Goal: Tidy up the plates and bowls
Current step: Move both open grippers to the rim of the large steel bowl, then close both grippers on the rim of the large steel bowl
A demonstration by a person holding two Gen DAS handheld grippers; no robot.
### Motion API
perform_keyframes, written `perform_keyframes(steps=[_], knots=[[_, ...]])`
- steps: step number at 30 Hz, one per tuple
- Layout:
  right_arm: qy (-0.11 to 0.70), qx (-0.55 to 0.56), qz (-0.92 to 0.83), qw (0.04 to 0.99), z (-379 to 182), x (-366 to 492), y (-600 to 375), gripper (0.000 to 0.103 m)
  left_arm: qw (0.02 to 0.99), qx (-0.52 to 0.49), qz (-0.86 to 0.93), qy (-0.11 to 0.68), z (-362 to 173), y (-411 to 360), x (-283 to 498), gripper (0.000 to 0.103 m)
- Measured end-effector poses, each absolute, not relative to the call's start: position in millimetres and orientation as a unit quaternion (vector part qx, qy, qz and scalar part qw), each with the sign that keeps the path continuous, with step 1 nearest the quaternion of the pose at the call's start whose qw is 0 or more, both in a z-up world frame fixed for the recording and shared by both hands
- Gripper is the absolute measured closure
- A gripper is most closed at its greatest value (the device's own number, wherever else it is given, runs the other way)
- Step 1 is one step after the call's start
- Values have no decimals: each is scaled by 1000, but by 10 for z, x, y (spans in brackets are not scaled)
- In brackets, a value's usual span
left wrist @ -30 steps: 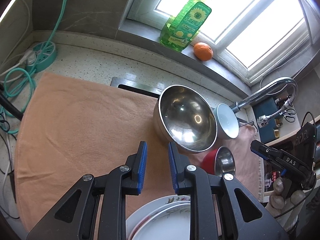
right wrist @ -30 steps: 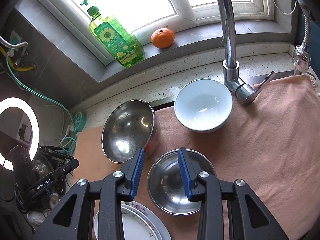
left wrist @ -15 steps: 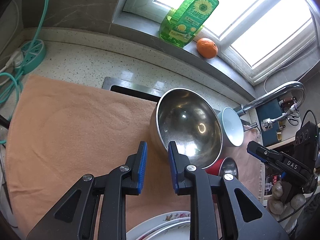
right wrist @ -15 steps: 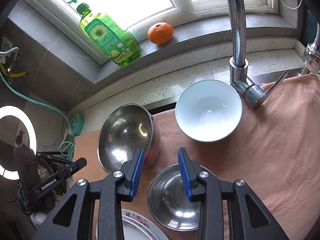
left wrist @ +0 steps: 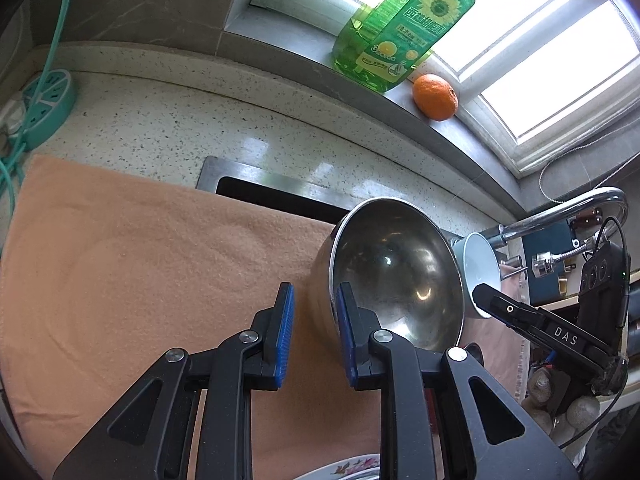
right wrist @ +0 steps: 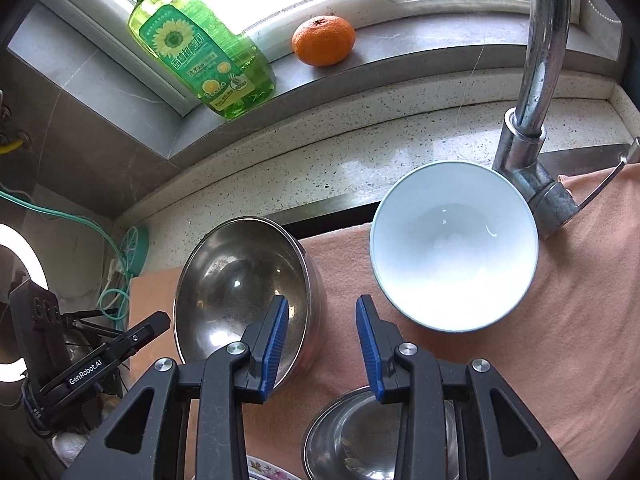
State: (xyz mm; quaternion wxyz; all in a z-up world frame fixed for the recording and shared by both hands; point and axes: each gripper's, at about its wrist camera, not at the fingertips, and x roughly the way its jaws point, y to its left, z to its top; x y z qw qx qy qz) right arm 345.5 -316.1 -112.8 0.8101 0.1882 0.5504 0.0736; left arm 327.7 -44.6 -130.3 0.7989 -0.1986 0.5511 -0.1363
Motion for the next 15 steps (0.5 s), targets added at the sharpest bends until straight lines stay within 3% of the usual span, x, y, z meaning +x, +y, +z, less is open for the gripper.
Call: perform_keyframes(steps=[8, 10, 15], knots=[[563, 180, 69, 804, -1235, 3552, -3110, 74, 797, -192, -141, 554, -1367, -497, 3329, 83], [567, 181, 71, 800, -1263, 3572, -3091, 82, 797, -190, -141, 556, -1385, -510, 3341, 84], [577, 172, 74, 795, -1328, 3589, -3028, 88, 797, -189, -144, 556, -1409, -526, 3362, 88]])
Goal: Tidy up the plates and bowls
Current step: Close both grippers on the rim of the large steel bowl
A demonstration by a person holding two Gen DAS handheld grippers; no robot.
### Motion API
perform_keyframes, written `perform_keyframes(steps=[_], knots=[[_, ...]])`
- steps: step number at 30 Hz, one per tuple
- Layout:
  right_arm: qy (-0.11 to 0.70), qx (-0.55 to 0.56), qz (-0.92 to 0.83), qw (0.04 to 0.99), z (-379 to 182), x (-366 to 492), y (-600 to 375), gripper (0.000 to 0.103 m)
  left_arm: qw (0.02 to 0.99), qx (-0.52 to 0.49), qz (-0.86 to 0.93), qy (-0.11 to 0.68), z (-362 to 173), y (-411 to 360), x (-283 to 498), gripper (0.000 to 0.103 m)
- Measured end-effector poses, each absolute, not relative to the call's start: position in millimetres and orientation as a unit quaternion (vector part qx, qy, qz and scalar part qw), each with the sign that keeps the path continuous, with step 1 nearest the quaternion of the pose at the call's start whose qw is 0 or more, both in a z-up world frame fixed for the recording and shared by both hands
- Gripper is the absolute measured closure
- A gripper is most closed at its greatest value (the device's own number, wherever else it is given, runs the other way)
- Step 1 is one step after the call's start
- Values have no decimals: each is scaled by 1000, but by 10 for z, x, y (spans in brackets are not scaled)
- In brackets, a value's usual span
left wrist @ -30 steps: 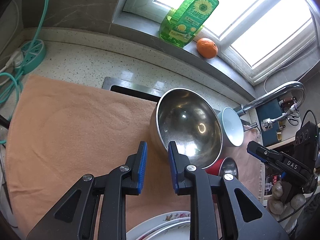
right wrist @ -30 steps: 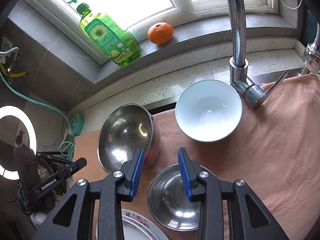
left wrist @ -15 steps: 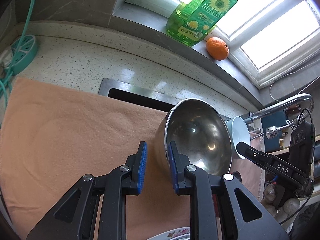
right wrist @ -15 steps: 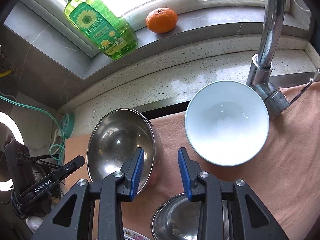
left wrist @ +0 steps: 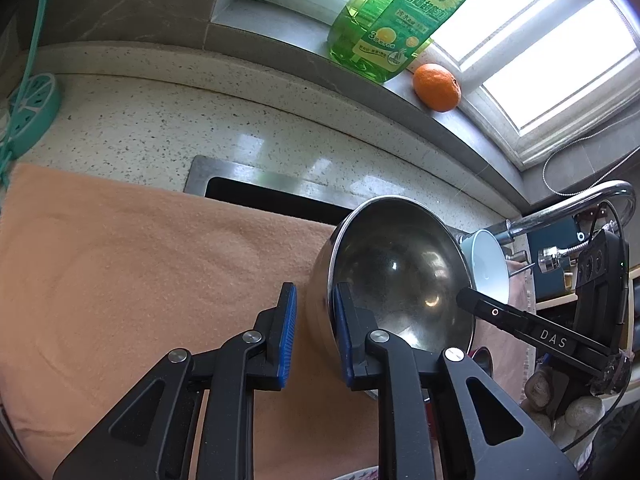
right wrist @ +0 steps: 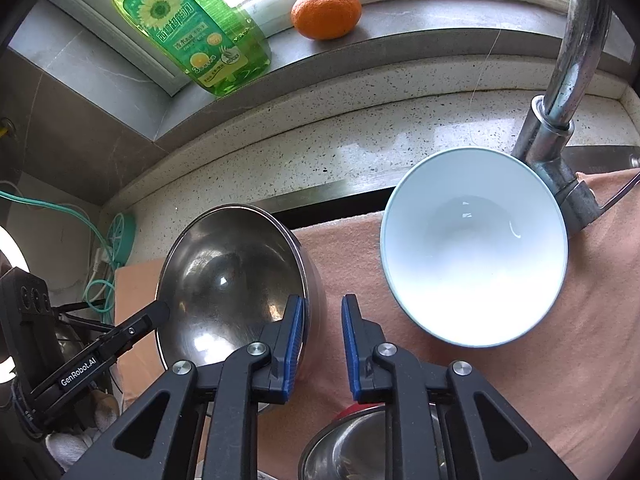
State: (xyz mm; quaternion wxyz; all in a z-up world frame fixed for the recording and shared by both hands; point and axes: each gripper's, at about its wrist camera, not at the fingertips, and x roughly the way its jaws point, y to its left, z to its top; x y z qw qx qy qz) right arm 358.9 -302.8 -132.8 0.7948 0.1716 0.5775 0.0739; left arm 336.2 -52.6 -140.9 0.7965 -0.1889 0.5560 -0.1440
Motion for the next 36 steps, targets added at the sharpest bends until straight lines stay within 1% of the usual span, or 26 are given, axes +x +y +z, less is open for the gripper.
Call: perform_keyframes(steps=[5, 22, 36], knots=[[582, 170, 78, 792, -1343, 3602, -2975, 95, 797, -182, -149, 556, -1410, -571, 3376, 94], [581, 161, 83, 794, -1269, 3557, -2895, 95, 798, -196, -143, 551, -1346, -487, 3290, 94], [567, 142, 118, 803, -980, 3271, -2642, 95, 814, -212, -133, 525, -1101, -201, 2866, 95]])
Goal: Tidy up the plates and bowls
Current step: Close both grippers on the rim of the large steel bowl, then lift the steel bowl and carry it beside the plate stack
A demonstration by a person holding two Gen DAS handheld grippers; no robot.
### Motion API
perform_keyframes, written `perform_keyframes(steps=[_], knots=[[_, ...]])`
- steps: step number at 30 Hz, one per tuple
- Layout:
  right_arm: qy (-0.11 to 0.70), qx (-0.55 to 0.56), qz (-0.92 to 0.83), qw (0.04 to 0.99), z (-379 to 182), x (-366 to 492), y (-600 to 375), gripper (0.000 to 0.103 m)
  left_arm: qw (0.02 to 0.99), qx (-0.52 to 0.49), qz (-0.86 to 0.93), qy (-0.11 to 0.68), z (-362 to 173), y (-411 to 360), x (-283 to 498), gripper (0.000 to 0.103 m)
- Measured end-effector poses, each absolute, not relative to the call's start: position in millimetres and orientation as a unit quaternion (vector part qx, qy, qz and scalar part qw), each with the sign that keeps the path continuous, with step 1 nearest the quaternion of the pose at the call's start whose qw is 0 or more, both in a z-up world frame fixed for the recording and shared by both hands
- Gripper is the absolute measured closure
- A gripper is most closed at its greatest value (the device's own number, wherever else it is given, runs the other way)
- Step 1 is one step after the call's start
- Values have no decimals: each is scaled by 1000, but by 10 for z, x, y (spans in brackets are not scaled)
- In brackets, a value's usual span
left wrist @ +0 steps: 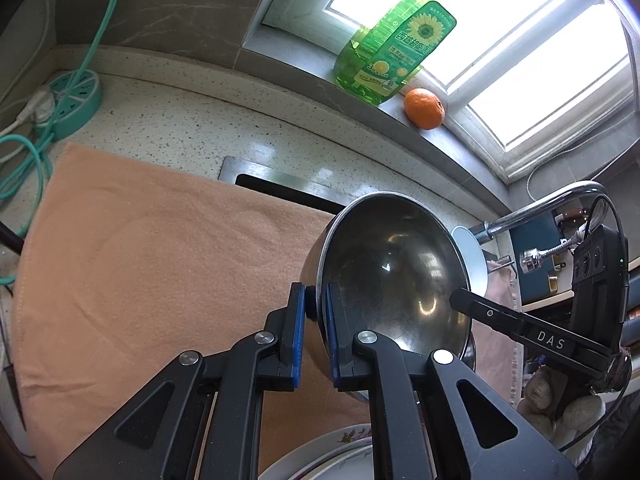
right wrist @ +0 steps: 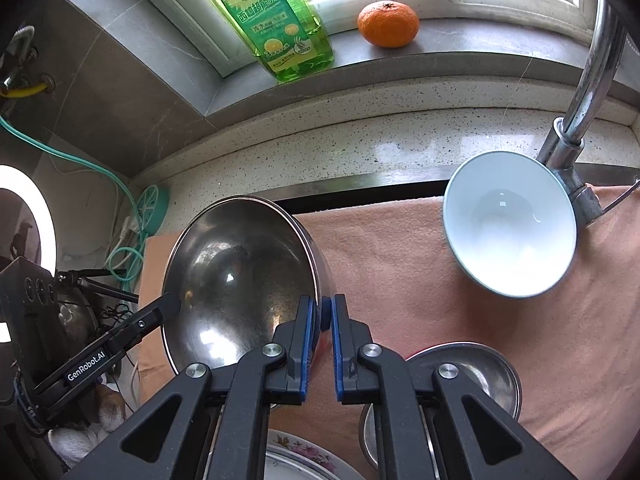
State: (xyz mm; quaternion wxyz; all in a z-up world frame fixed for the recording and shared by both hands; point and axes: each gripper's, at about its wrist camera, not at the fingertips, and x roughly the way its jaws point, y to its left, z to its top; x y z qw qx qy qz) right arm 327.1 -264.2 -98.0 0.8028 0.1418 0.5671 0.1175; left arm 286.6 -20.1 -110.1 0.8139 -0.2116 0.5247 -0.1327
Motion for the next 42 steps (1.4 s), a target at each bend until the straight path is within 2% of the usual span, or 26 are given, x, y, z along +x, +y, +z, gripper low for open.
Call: perform_keyframes(steps=[19, 42], knots=[[568, 111, 175, 797, -819, 2731, -2169, 95, 828, -245, -83, 498, -964, 246, 2076, 94], [598, 52, 266, 754, -1105, 2230, -1166, 94, 822, -306, 25, 480, -1137, 1031, 1111, 95]])
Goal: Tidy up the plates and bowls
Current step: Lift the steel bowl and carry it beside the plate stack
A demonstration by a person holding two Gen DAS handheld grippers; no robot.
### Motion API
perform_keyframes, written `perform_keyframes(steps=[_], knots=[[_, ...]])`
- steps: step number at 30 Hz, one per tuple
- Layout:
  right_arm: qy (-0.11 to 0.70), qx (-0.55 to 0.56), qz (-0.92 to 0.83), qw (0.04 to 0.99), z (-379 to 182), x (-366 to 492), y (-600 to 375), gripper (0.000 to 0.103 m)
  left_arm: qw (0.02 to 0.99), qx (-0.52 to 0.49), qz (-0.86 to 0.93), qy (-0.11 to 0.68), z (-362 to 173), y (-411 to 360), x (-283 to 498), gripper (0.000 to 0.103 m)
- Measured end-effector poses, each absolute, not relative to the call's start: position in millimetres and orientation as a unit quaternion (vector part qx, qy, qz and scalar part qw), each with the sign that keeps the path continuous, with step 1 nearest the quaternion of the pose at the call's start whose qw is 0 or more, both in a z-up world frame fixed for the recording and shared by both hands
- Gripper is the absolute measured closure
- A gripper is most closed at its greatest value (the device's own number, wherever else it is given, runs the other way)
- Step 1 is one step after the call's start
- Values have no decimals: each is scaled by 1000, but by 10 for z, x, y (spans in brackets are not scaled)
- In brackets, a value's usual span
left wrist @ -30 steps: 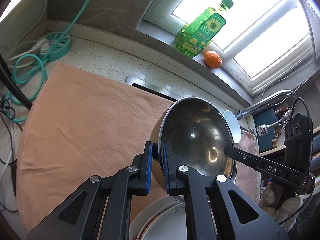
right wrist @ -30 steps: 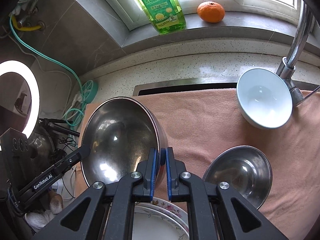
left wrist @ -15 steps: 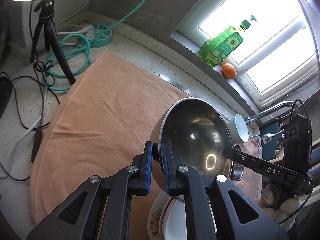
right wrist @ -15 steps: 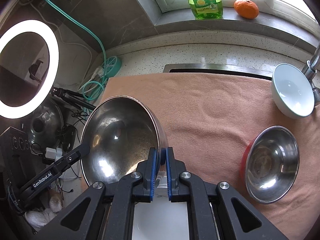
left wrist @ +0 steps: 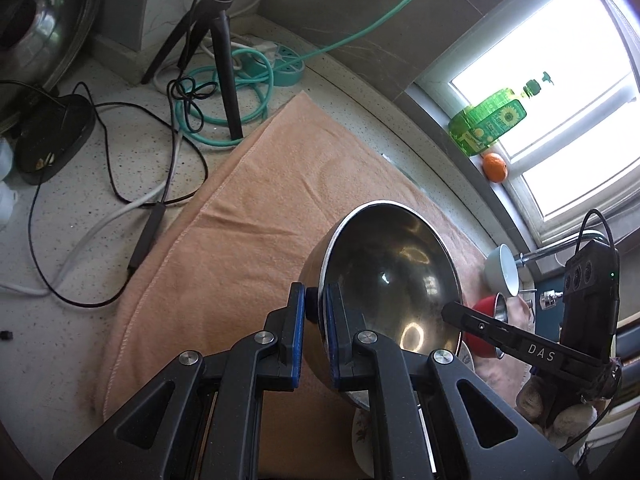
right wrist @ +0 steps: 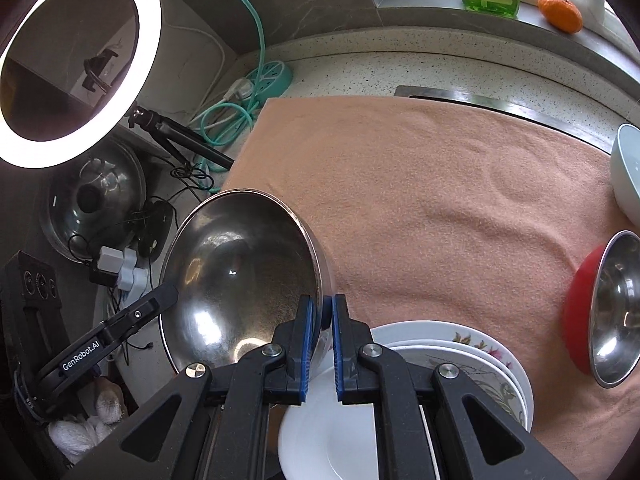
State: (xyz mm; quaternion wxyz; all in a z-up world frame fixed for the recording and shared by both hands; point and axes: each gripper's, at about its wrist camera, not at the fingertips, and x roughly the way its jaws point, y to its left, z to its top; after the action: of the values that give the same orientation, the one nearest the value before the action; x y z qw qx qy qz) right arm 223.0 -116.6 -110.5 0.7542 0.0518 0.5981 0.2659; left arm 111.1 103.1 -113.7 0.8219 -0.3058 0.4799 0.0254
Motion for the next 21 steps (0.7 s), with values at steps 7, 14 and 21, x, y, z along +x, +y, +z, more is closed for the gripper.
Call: perform_keyframes(steps=[7, 14, 21], knots=[[608, 40, 277, 743, -1218, 2161, -989, 94, 816, -313, 46, 484, -1236, 1139, 984, 95], [616, 26, 288, 733, -1305, 2076, -839, 94, 808, -323, 61, 490, -1322, 1226, 859, 95], [625, 20, 298, 721, -1377, 2025, -753, 94, 802, -328, 71, 494, -1367, 1294, 805, 95]])
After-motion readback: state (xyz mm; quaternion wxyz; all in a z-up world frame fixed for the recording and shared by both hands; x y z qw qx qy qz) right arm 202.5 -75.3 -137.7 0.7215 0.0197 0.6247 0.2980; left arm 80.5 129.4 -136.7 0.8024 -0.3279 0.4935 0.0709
